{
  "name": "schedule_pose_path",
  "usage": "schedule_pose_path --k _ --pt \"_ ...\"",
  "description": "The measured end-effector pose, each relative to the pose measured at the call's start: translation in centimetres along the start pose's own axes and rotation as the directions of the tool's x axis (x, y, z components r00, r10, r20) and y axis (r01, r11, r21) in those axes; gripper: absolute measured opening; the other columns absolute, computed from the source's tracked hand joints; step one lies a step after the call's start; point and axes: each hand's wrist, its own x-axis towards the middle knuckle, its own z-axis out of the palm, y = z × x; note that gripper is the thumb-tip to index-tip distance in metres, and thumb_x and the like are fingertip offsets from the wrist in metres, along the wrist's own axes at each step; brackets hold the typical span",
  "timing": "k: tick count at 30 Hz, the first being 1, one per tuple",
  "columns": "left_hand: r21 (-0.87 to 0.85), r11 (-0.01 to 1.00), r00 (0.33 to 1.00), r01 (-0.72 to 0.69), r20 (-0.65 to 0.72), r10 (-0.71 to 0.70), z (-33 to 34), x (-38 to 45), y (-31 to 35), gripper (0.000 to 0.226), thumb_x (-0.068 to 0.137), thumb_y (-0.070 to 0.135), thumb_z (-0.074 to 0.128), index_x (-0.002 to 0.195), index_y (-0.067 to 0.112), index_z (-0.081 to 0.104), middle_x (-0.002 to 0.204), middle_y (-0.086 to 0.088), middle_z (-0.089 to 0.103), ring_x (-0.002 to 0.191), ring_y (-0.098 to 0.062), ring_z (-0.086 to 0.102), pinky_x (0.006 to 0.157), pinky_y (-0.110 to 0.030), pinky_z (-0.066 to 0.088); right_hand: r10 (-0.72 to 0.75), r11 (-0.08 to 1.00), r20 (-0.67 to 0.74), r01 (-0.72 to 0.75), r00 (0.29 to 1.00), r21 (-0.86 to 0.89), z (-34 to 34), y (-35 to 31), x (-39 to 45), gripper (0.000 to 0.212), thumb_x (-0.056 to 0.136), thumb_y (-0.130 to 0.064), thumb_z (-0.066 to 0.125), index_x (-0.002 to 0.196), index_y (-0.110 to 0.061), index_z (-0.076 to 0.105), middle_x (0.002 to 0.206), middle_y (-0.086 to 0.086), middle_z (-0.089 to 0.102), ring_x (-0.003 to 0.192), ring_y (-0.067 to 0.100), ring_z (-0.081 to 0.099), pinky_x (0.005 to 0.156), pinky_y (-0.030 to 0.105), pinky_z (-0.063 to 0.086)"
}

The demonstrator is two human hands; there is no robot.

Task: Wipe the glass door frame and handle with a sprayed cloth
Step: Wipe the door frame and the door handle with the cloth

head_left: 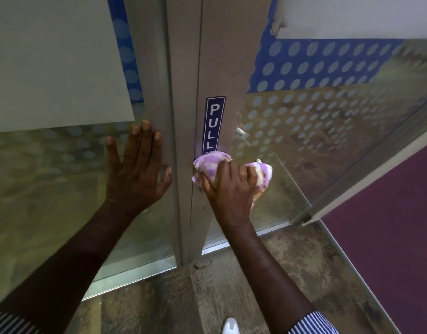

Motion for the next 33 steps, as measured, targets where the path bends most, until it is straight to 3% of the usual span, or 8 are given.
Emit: schedule_pose_path --k 8,12,16,19,22,27,30,33 --pt "0.010 1.000 1.000 -0.016 -0.005 0.016 0.1 -0.1 -0.1 0.093 0.094 0.041 0.057 0.159 -0.004 0.008 0.168 -0.022 -0.009 0.157 -0.034 -0.007 0.121 -0.061 -0.008 -0.513 0.839 -0.164 0.533 0.843 0.112 1.3 5.9 1.1 0.038 0.092 -0.023 0.063 0.123 -0.003 0.056 0.106 0.016 0.071 0.093 0.034 0.063 0.097 0.047 0.043" --pt "0.027 0.999 1.000 -0.024 -0.011 0.025 0.1 0.0 -0.2 0.091 0.095 0.041 0.056 0.159 -0.005 0.011 0.168 -0.023 -0.008 0.157 -0.035 -0.006 0.121 -0.061 -0.008 -0.568 0.798 -0.158 0.587 0.808 0.136 1.7 7.4 1.4 0.039 0.090 -0.004 0.063 0.129 -0.006 0.065 0.118 0.012 0.072 0.105 0.029 0.066 0.102 0.046 0.046" --pt "0.019 1.000 1.000 -0.015 -0.017 0.016 0.2 0.0 -0.1 0.090 0.094 0.040 0.057 0.159 -0.005 0.012 0.168 -0.023 -0.006 0.157 -0.035 -0.005 0.121 -0.062 -0.007 -0.364 0.897 0.031 0.341 0.931 0.281 -0.8 6.2 -0.7 0.061 0.093 -0.043 0.069 0.144 -0.013 0.057 0.149 0.005 0.056 0.144 0.026 0.046 0.123 0.057 0.020" --pt "0.029 0.999 1.000 -0.015 -0.025 0.016 0.4 -0.1 0.0 0.090 0.094 0.039 0.056 0.159 -0.005 0.012 0.168 -0.023 -0.006 0.157 -0.035 -0.005 0.122 -0.061 -0.008 0.045 0.873 0.077 -0.076 0.996 0.481 -3.1 2.6 -2.8 0.053 0.101 -0.047 0.047 0.143 -0.017 0.058 0.159 0.003 0.045 0.155 0.026 0.024 0.126 0.058 0.006" --pt "0.013 1.000 1.000 -0.008 -0.017 0.009 0.3 -0.2 0.1 0.088 0.095 0.039 0.055 0.159 -0.004 0.013 0.168 -0.022 -0.005 0.157 -0.034 -0.004 0.122 -0.061 -0.009 0.541 0.589 0.141 -0.494 0.829 0.639 -3.3 -3.1 -2.0 0.055 0.101 -0.032 0.047 0.151 -0.009 0.045 0.167 0.010 0.027 0.159 0.025 0.010 0.127 0.055 0.009" --pt "-0.012 1.000 0.999 -0.006 -0.034 0.005 0.2 -0.2 -0.1 0.090 0.094 0.038 0.057 0.159 -0.005 0.012 0.168 -0.022 -0.005 0.157 -0.034 -0.004 0.123 -0.060 -0.010 0.779 0.185 0.329 -0.696 0.535 0.694 -2.6 -6.1 1.9 0.098 0.097 -0.033 0.064 0.161 -0.006 -0.006 0.170 0.005 -0.018 0.157 0.019 -0.019 0.128 0.035 -0.006" --pt "-0.008 1.000 0.999 -0.006 -0.036 0.005 0.3 -0.2 0.0 0.091 0.093 0.038 0.058 0.159 -0.005 0.011 0.168 -0.022 -0.005 0.157 -0.034 -0.004 0.123 -0.060 -0.010 0.820 0.085 0.316 -0.648 0.477 0.757 -1.5 -4.2 2.3 0.100 0.092 -0.013 0.070 0.161 -0.003 -0.001 0.171 0.012 -0.006 0.159 0.024 -0.002 0.128 0.034 0.008" --pt "-0.005 1.000 0.999 -0.006 -0.037 0.006 0.4 -0.3 0.0 0.092 0.093 0.039 0.058 0.159 -0.004 0.011 0.168 -0.022 -0.006 0.157 -0.034 -0.003 0.123 -0.060 -0.010 0.875 -0.118 0.364 -0.587 0.320 0.801 -0.9 -2.2 3.5 0.084 0.087 0.001 0.072 0.158 -0.007 0.029 0.158 0.017 0.040 0.144 0.028 0.043 0.118 0.038 0.038"
